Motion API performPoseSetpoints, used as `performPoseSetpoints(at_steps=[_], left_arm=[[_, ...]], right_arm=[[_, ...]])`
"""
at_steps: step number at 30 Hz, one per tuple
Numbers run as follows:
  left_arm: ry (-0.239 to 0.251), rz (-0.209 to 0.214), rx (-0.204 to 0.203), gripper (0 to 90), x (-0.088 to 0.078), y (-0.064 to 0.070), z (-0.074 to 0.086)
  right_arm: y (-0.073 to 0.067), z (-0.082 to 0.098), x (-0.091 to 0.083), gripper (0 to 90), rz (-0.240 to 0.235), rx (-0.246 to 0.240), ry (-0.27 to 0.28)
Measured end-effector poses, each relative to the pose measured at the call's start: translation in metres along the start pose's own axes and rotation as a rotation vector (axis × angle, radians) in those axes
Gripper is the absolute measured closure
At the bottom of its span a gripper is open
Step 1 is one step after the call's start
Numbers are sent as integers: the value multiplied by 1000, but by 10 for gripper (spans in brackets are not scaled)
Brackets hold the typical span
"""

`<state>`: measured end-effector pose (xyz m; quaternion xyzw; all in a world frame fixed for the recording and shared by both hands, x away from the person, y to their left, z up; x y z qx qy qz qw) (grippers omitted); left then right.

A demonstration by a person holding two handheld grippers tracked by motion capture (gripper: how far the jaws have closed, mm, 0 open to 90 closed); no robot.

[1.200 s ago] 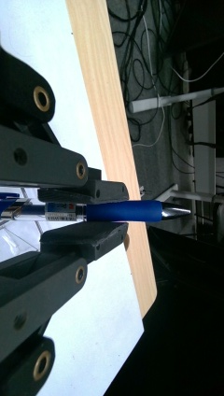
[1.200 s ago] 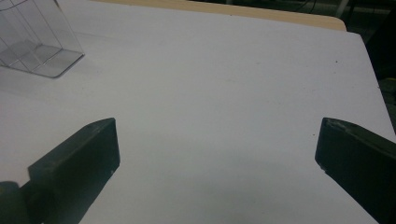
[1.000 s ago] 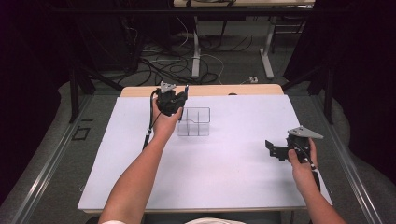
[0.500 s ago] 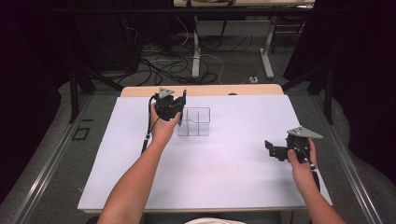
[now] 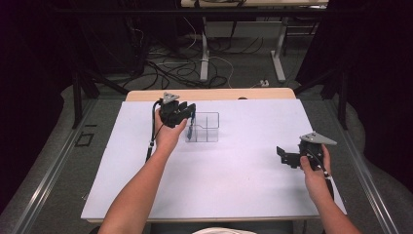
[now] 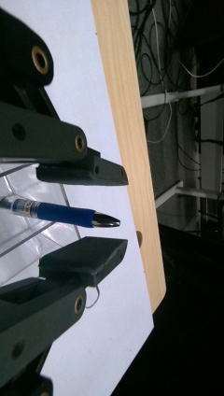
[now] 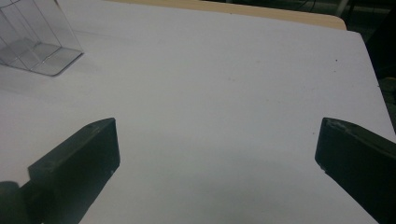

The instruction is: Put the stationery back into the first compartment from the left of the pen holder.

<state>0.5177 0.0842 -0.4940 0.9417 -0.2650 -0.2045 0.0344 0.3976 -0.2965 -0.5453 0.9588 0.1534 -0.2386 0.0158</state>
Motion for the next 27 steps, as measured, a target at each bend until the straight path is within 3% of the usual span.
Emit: performPoseSetpoints(at_steps=[10, 16, 22, 27], left_arm=[[48, 62, -8, 466, -19, 7, -9], [52, 96, 13, 369, -32, 10, -10], [20, 87, 41, 224, -48, 8, -3], [16, 61, 42, 166, -66, -2, 4]], right_arm=[[0, 0, -1, 0, 5, -2, -2], [1, -1, -1, 0, 5, -7, 6], [1, -1, -1, 0, 4, 5, 6], [3, -1, -3, 0, 10, -4, 4]])
Point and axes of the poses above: each handheld gripper's, and its own axes: x roughly forward along the jaws, z roughly out of its underside, y roughly to its right, the point moved 6 cm from there along x, roughly forward along the jaws, and after that the axes turned 3 degrees about y, right-handed, at the moved point
